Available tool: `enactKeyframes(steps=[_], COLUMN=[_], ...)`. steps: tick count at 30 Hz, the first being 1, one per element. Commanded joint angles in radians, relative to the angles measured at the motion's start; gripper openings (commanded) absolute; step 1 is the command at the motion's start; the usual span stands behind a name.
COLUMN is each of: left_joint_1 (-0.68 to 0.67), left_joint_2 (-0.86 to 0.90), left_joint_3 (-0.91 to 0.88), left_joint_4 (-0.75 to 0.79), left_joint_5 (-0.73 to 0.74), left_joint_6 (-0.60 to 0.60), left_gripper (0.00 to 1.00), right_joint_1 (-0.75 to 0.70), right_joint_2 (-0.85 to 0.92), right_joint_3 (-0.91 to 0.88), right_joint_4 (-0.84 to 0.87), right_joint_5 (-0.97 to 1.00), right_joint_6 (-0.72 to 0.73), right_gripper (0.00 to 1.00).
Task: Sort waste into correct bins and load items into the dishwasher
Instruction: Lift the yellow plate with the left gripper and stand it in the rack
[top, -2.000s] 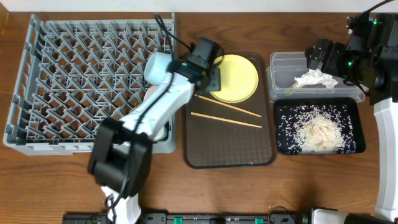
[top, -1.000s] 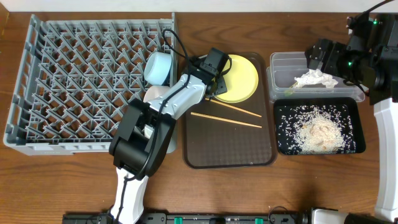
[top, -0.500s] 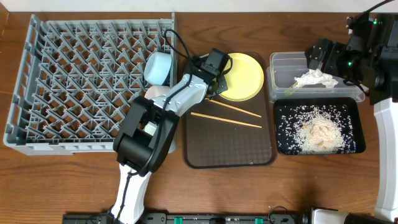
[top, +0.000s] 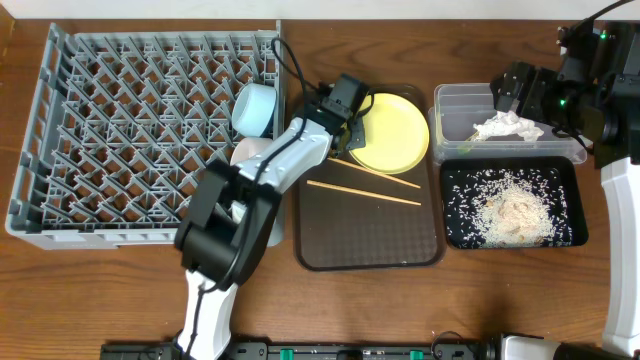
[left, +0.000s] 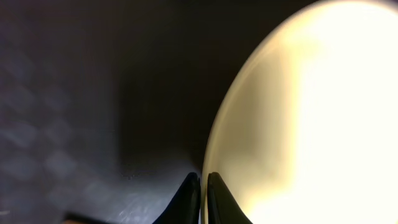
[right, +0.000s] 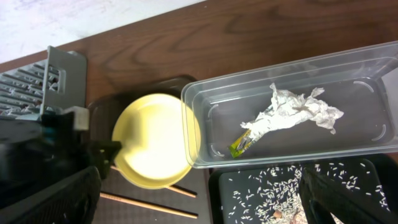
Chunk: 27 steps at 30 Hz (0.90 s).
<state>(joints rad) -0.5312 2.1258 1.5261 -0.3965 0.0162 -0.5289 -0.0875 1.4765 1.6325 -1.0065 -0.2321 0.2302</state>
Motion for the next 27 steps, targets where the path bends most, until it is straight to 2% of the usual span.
enactKeyframes(steps=[1, 10, 16, 27], left_joint_1=[0.002, 0.002, 0.002, 0.002], left_joint_2=[-0.13, -0.198, -0.238, -0.445], left_joint_3=[0.0, 0.0, 0.0, 0.0], left_joint_4=[-0.029, -0.18, -0.186, -0.186], left_joint_5=[-0.036, -0.204, -0.293, -0.461], left_joint_6=[0.177, 0.269, 0.32, 0.441], left_gripper=[0.07, 0.07, 0.07, 0.07], right_joint_1=[-0.003, -0.004, -0.003, -0.003], right_joint_2=[0.003, 0.003, 0.003, 0.003], right_joint_3=[0.002, 0.002, 0.002, 0.002], right_joint_4=[-0.001, -0.001, -0.001, -0.001], right_joint_5=[-0.004, -0.004, -0.004, -0.004], right_joint_6=[0.008, 0.008, 0.008, 0.008], right_gripper=[0.99, 0.99, 0.99, 0.99])
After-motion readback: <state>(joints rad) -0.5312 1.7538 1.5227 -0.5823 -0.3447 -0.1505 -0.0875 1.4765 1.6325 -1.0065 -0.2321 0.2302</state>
